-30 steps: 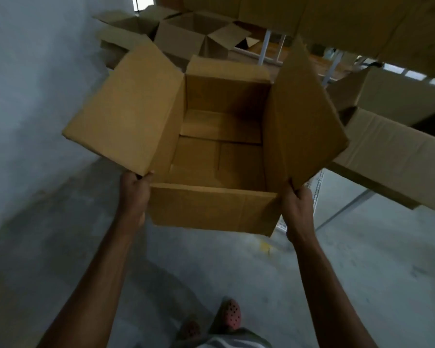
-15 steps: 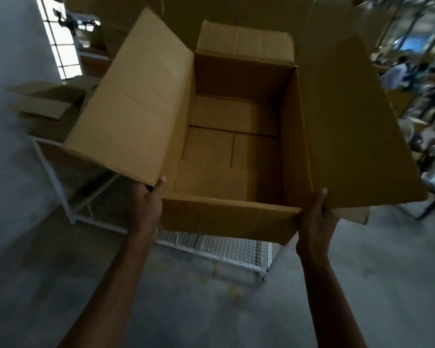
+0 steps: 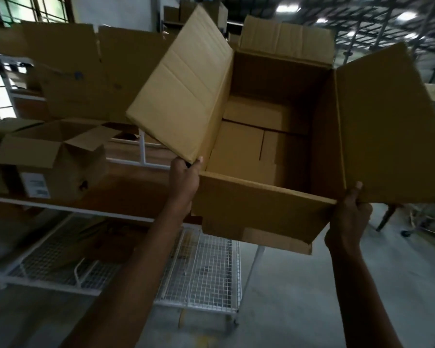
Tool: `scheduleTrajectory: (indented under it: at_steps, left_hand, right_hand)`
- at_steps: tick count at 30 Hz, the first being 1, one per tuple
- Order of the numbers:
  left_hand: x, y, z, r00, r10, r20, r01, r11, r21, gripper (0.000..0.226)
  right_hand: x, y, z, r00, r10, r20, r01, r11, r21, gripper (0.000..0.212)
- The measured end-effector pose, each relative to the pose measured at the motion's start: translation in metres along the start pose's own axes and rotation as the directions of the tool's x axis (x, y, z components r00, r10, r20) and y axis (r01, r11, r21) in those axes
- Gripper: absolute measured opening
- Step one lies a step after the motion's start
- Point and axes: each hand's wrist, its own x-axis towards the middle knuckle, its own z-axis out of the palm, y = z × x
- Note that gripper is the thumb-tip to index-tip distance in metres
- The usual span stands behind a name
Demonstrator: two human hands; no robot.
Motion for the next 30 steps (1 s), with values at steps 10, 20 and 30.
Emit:
scheduleTrajectory:
  at_steps: [10, 20, 30]
  left_hand:
    - [0.037, -0.034, 0.111, 0.994, -0.083, 0.076, 0.074, 0.991, 0.110, 0.033]
    - [0.060, -0.097, 0.140, 0.949, -0.309, 0.056, 0.301, 0.946, 0.120, 0.045]
    - [0.110, -0.095, 0.140, 0.951, -0.305, 0.051, 0.297, 0.947, 0.125, 0.042]
  right_hand:
    - [0.122, 0.058, -0.004, 0.995, -0.002, 0.097, 0.002, 1.000, -0.005, 0.063]
    - [0.137, 0.101, 0.008, 0.981, 0.114, 0.155, -0.109, 0.993, -0.039, 0.050]
    - [0.151, 0.104, 0.043, 0.978, 0.104, 0.183, -0.105, 0.994, -0.002, 0.053]
